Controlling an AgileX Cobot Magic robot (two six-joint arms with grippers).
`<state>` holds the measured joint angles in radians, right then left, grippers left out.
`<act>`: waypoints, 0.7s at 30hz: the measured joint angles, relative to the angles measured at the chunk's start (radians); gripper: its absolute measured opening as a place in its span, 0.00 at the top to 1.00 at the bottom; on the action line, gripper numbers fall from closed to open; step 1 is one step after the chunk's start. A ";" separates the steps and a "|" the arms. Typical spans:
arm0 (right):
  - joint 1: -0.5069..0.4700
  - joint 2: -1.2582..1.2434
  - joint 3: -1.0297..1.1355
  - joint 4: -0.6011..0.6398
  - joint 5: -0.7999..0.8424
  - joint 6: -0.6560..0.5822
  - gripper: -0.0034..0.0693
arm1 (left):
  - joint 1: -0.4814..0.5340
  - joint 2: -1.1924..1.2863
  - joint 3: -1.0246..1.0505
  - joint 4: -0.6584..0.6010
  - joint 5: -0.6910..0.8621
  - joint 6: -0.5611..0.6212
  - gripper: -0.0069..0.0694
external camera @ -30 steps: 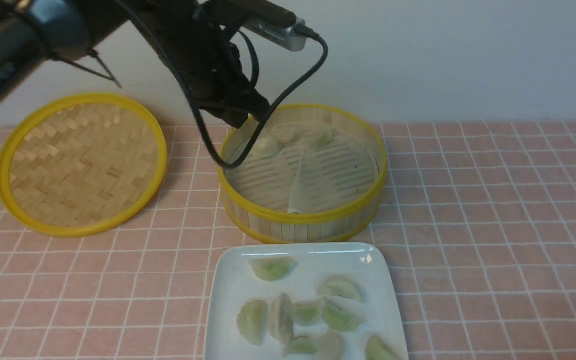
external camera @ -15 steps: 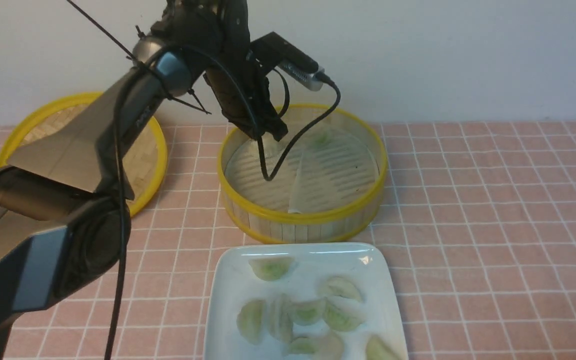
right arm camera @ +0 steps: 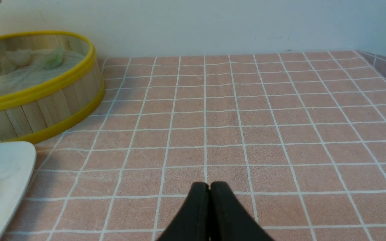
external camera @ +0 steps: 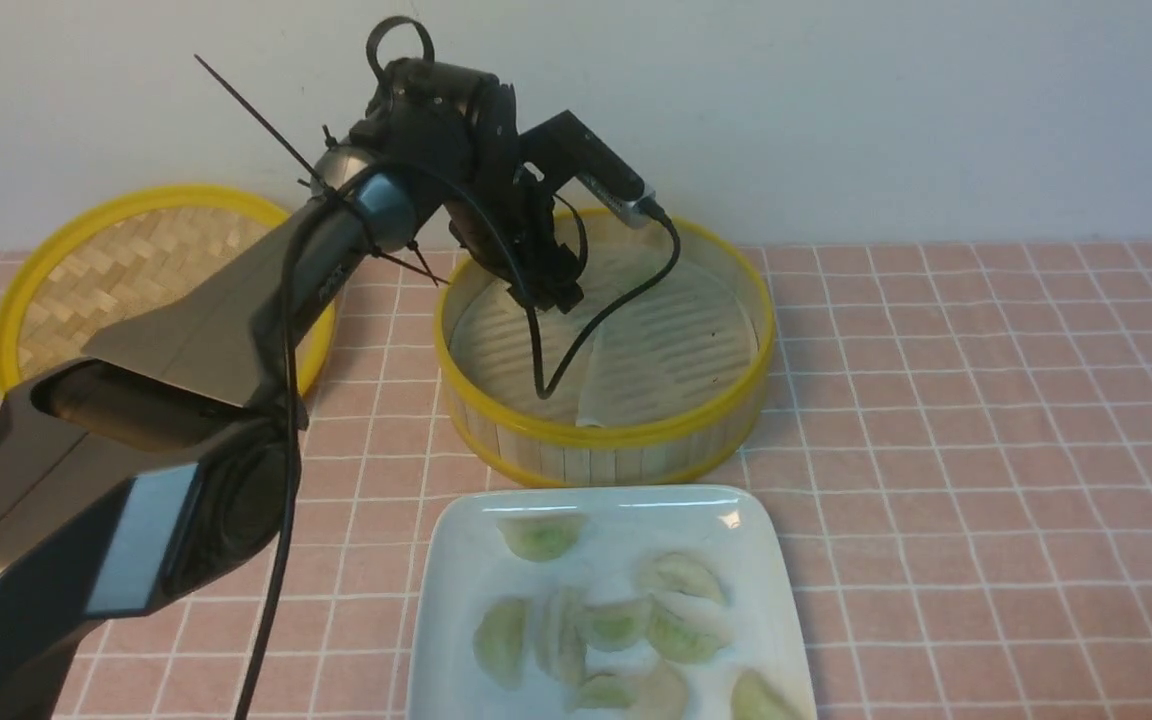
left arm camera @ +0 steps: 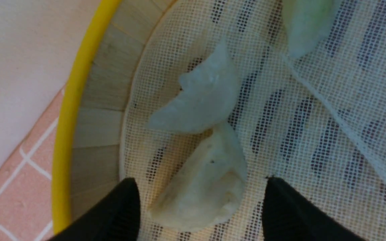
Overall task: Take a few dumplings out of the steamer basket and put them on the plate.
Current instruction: Use the left arm to grab a dumpling from the steamer
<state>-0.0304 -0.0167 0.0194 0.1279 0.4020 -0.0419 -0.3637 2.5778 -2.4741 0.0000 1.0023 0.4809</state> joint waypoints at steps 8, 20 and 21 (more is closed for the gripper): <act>0.000 0.000 0.000 0.000 0.000 0.000 0.97 | 0.000 0.027 0.000 0.006 -0.030 -0.047 0.46; 0.000 0.000 0.000 0.000 0.000 0.000 0.97 | 0.000 0.026 -0.080 0.007 0.142 -0.216 0.50; 0.000 0.000 0.000 0.000 0.000 0.000 0.97 | 0.000 0.024 -0.100 0.007 0.164 -0.218 0.50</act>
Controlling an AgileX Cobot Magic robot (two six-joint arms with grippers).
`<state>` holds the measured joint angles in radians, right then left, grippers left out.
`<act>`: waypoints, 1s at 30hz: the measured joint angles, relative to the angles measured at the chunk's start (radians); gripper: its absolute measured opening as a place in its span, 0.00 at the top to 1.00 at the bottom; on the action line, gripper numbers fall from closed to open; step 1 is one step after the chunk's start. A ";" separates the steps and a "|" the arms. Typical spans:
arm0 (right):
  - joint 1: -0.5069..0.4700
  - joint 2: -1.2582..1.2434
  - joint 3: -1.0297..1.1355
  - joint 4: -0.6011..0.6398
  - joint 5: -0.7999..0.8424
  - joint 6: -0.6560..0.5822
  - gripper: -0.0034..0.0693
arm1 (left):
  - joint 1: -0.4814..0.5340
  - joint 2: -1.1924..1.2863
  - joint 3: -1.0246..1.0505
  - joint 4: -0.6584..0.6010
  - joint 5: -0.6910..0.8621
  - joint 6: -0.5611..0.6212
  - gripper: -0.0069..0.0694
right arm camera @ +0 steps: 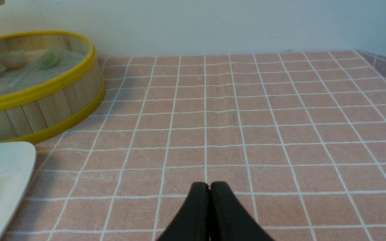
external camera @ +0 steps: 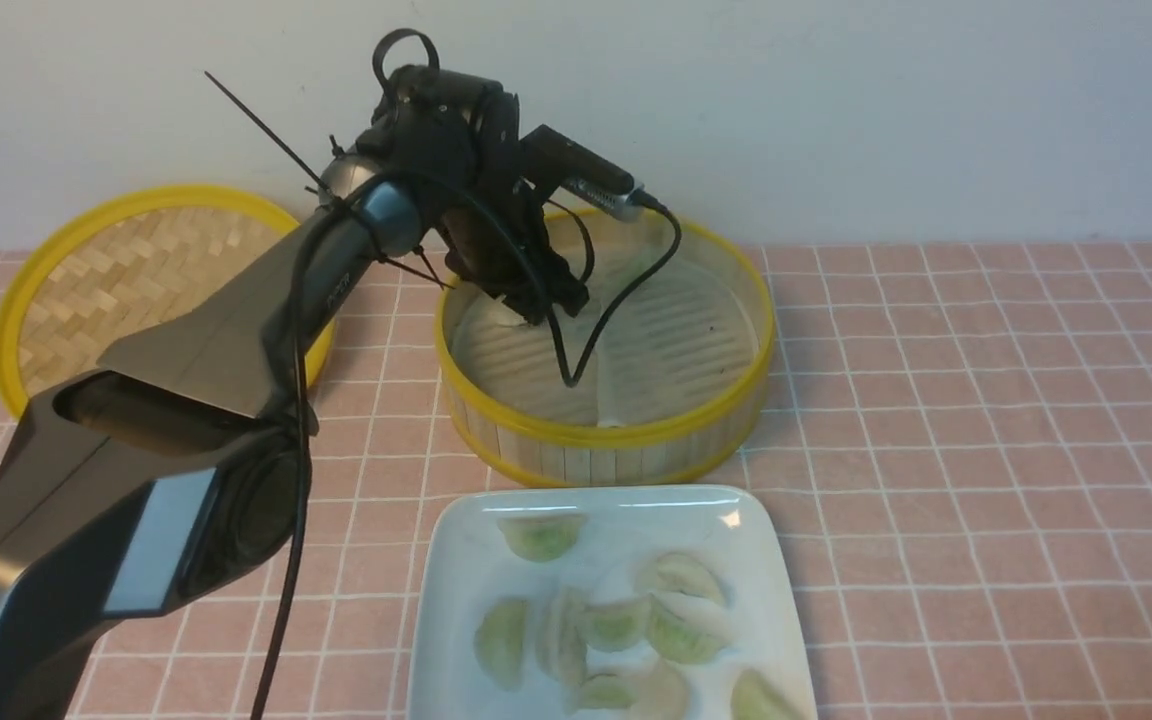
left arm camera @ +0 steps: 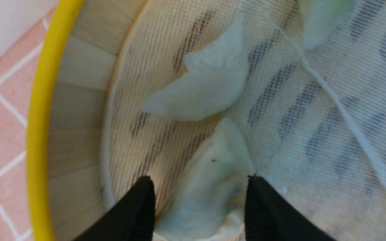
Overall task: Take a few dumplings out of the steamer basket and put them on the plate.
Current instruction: Use the left arm to grab a dumpling from the steamer, then use the left arm to put the dumpling into the plate
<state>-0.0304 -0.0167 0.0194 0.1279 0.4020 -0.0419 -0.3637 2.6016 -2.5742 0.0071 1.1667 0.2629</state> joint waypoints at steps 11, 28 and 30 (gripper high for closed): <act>0.000 0.000 0.000 0.000 0.000 0.004 0.97 | -0.001 -0.164 -0.182 -0.137 0.086 -0.110 0.51; 0.000 0.000 0.000 0.000 0.000 0.007 0.97 | -0.175 -0.642 0.900 -0.237 0.017 -0.072 0.51; 0.000 0.000 0.000 0.000 0.000 0.007 0.97 | -0.208 -0.642 0.966 -0.242 -0.033 -0.050 0.51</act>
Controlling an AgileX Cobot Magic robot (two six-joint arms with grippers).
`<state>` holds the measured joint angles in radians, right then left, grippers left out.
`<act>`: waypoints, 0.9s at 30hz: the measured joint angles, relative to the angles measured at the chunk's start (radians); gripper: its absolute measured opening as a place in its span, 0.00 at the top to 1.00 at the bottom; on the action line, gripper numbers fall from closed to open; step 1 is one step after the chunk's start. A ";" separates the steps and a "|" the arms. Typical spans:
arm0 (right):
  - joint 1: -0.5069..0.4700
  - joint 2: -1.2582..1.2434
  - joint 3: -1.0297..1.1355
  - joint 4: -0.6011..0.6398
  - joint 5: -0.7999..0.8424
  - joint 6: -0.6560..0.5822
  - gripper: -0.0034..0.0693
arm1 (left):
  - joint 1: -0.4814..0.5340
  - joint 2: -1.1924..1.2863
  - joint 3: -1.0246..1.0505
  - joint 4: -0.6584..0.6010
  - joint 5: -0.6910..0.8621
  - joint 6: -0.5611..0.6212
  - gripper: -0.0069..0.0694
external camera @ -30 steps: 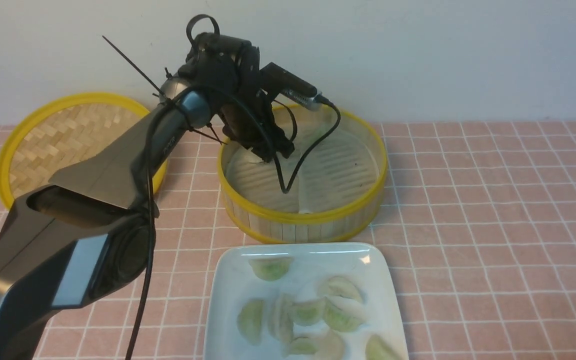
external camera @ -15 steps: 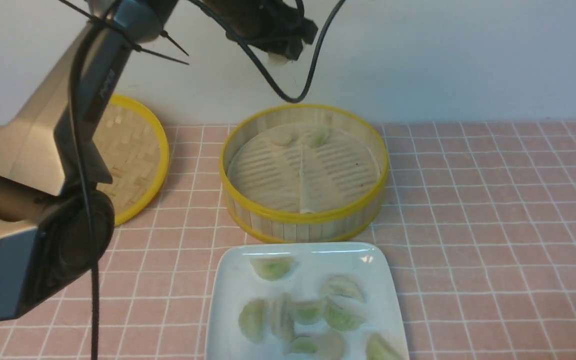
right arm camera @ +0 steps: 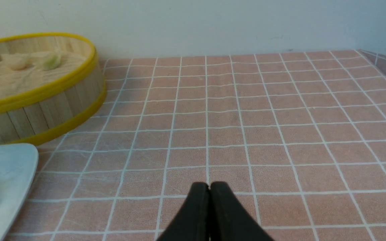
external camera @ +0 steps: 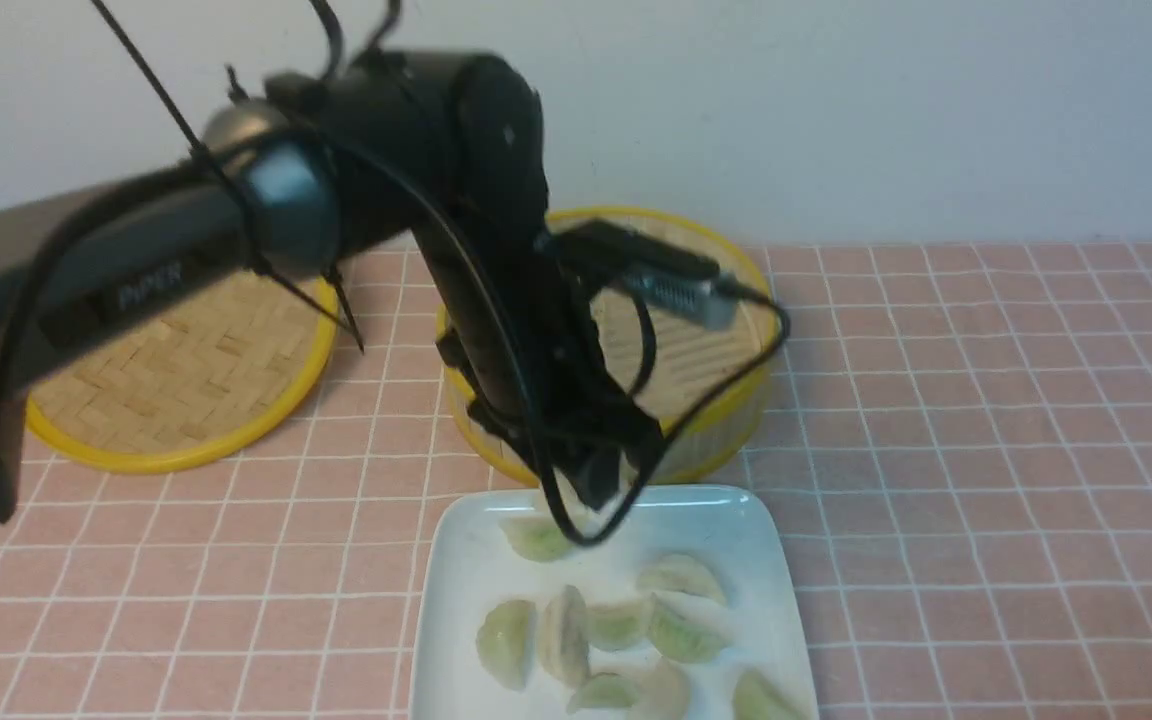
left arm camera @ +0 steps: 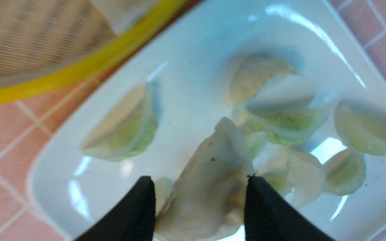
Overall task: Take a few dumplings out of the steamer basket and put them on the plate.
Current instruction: Use the left arm to put the dumpling into the plate
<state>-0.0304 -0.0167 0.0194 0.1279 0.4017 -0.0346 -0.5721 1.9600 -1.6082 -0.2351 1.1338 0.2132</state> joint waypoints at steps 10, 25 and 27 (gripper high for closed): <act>0.000 0.000 0.000 0.000 0.000 0.000 0.97 | -0.052 0.069 0.059 0.005 -0.160 0.044 0.51; 0.000 0.000 0.000 0.000 0.000 0.000 0.97 | 0.013 0.097 -0.309 0.126 -0.178 -0.126 0.56; 0.000 0.000 0.000 0.000 0.000 0.000 0.97 | 0.062 0.127 -0.390 0.130 -0.191 -0.134 0.71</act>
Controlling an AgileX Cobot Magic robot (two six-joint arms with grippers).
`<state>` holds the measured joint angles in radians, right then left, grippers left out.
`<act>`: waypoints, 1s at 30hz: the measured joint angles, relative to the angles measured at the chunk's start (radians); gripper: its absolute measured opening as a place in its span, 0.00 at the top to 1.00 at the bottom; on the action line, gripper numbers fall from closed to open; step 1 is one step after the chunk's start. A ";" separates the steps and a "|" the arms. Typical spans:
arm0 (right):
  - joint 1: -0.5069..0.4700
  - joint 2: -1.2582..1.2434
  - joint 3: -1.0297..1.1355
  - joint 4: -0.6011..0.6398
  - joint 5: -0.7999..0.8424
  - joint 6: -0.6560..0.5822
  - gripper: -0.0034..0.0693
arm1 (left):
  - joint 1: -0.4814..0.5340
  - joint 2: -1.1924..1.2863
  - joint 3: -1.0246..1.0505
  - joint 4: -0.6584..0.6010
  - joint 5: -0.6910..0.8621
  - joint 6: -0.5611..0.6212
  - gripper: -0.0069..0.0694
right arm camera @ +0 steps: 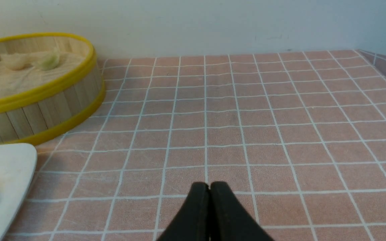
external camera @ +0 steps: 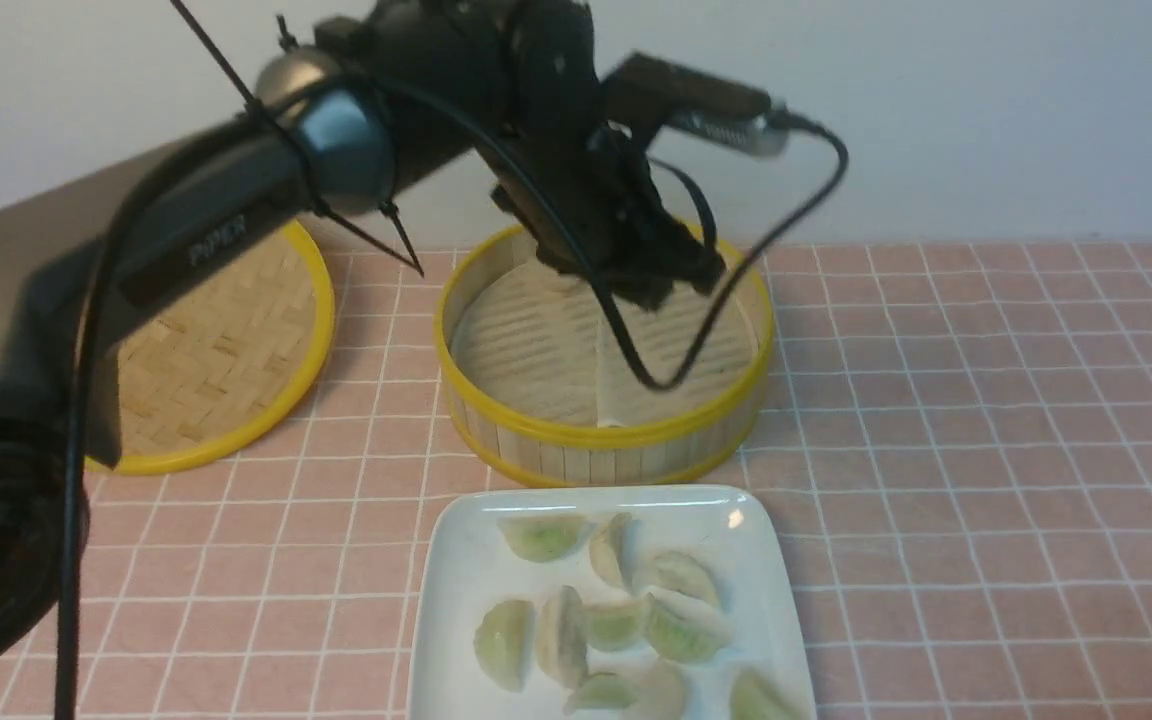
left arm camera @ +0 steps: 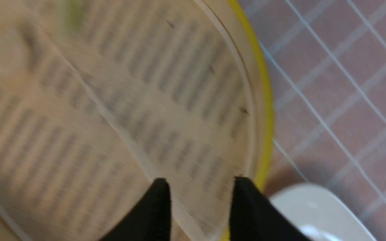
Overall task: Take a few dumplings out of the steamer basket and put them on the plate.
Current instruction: Use the left arm to grab a dumpling from the steamer
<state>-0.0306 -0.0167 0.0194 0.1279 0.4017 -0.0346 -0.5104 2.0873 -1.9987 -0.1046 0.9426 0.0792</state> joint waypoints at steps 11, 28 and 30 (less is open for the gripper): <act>0.000 0.000 0.000 0.000 0.000 -0.007 0.97 | 0.161 0.307 -0.299 -0.010 -0.117 0.058 0.80; 0.000 0.000 0.000 0.000 0.000 -0.007 0.97 | 0.167 0.459 -0.316 -0.041 -0.318 0.253 0.30; 0.000 0.000 0.000 0.000 0.000 -0.007 0.97 | 0.167 0.471 -0.316 -0.041 -0.321 0.254 0.30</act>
<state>-0.0306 -0.0167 0.0194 0.1279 0.4017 -0.0418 -0.3429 2.5584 -2.3151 -0.1461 0.6213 0.3330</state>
